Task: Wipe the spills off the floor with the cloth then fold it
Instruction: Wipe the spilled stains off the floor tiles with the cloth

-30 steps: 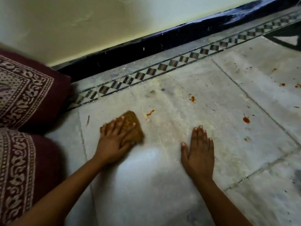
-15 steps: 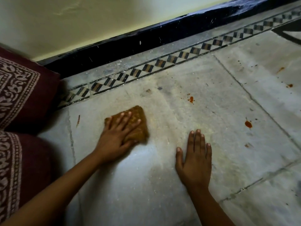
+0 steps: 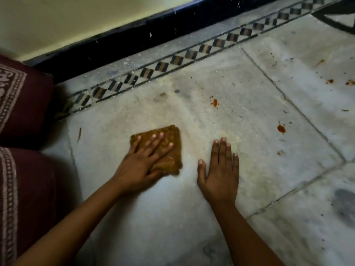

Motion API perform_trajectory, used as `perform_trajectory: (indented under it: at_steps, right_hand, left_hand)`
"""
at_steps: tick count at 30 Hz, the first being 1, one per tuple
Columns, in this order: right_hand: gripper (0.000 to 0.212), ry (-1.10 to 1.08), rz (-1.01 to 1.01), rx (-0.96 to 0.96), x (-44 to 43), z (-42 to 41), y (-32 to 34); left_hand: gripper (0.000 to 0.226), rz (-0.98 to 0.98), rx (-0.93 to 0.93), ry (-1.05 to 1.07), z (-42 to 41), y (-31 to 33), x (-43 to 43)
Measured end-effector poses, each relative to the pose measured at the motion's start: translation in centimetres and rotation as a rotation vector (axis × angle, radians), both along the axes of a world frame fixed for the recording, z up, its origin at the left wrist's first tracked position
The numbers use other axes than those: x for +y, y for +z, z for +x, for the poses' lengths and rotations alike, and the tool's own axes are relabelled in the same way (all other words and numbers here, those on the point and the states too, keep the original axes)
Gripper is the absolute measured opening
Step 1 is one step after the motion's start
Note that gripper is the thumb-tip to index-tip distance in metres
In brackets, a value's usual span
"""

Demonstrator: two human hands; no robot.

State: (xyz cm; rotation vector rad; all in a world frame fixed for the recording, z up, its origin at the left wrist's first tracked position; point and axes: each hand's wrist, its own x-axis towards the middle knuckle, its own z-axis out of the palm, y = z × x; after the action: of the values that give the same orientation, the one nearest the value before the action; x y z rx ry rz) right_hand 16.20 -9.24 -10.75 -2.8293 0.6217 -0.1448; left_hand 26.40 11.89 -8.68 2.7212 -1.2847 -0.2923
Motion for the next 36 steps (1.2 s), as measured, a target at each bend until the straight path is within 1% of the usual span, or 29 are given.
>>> perform_trajectory:
  at_steps: [1,3,5,7,8,9,11,13,14,15,18,20,23,25,26,28,30,32,34,36]
  right_hand:
    - [0.067,-0.001,0.001,-0.005,0.0,0.1,0.0]
    - [0.067,-0.003,0.002,-0.010,0.1,0.3,0.0]
    - [0.067,-0.006,0.001,-0.007,0.1,0.2,0.1]
    - [0.067,-0.002,-0.003,0.003,0.1,0.2,0.2]
    - [0.067,-0.003,-0.003,0.011,0.1,0.4,0.3]
    - [0.067,-0.007,0.008,0.014,0.1,0.5,0.4]
    - [0.066,0.005,0.051,0.004,0.0,0.4,0.6]
    - [0.066,0.058,0.052,-0.016,-1.2,-0.2,0.8]
    - [0.068,0.074,0.028,-0.010,-2.3,-0.5,0.9]
    - [0.070,0.081,-0.001,0.004,-3.6,-1.1,0.7]
    - [0.072,0.109,-0.039,0.038,-7.0,-1.6,0.6]
    - [0.072,0.126,-0.024,0.057,-7.8,-1.3,0.4]
    - [0.072,0.131,0.002,0.050,-7.8,-1.3,0.1]
    - [0.071,0.127,0.011,0.038,-7.9,-1.3,0.3]
    - [0.071,0.124,0.018,0.032,-7.9,-1.3,0.4]
    - [0.071,0.118,0.039,0.033,-7.9,-1.3,0.7]
    - [0.071,0.113,0.059,0.048,-7.8,-1.3,0.9]
    - [0.071,0.106,0.061,0.066,-7.9,-1.3,1.0]
    - [0.071,0.111,0.068,0.076,-7.7,-1.3,0.9]
    - [0.071,0.114,0.080,0.077,-7.6,-1.2,0.8]
  left_hand:
    - [0.067,-0.006,0.012,0.050,0.8,0.2,1.0]
    - [0.073,0.000,0.046,0.224,3.3,0.5,1.2]
    - [0.074,0.013,0.038,0.406,6.5,0.7,-0.9]
    - [0.070,0.044,0.038,0.507,9.1,0.9,-4.2]
    - [0.067,0.069,0.051,0.502,9.6,1.2,-5.9]
    - [0.066,0.094,0.059,0.452,9.4,1.3,-7.4]
    - [0.070,0.128,0.036,0.249,7.2,1.2,-8.6]
    - [0.072,0.098,-0.006,0.047,4.4,0.8,-6.8]
    - [0.071,0.065,-0.009,0.008,3.7,0.7,-5.4]
    - [0.071,0.045,0.004,0.029,3.4,0.4,-4.1]
    - [0.072,0.008,-0.004,0.356,5.5,0.2,-3.2]
    - [0.072,-0.004,-0.014,0.502,8.9,0.1,-5.3]
    - [0.067,-0.032,0.053,0.617,14.3,0.7,-10.7]
    - [0.064,-0.036,0.084,0.630,16.2,1.1,-14.4]
    - [0.063,-0.029,0.081,0.593,16.2,1.2,-15.7]
    - [0.063,-0.004,0.064,0.441,14.4,1.2,-16.8]
    - [0.065,-0.018,0.026,0.274,11.6,1.1,-15.2]
    - [0.067,-0.026,-0.002,0.209,10.3,0.8,-12.4]
    - [0.072,-0.002,-0.013,0.314,11.9,0.7,-10.4]
    - [0.078,0.036,-0.004,0.444,15.2,0.7,-11.2]
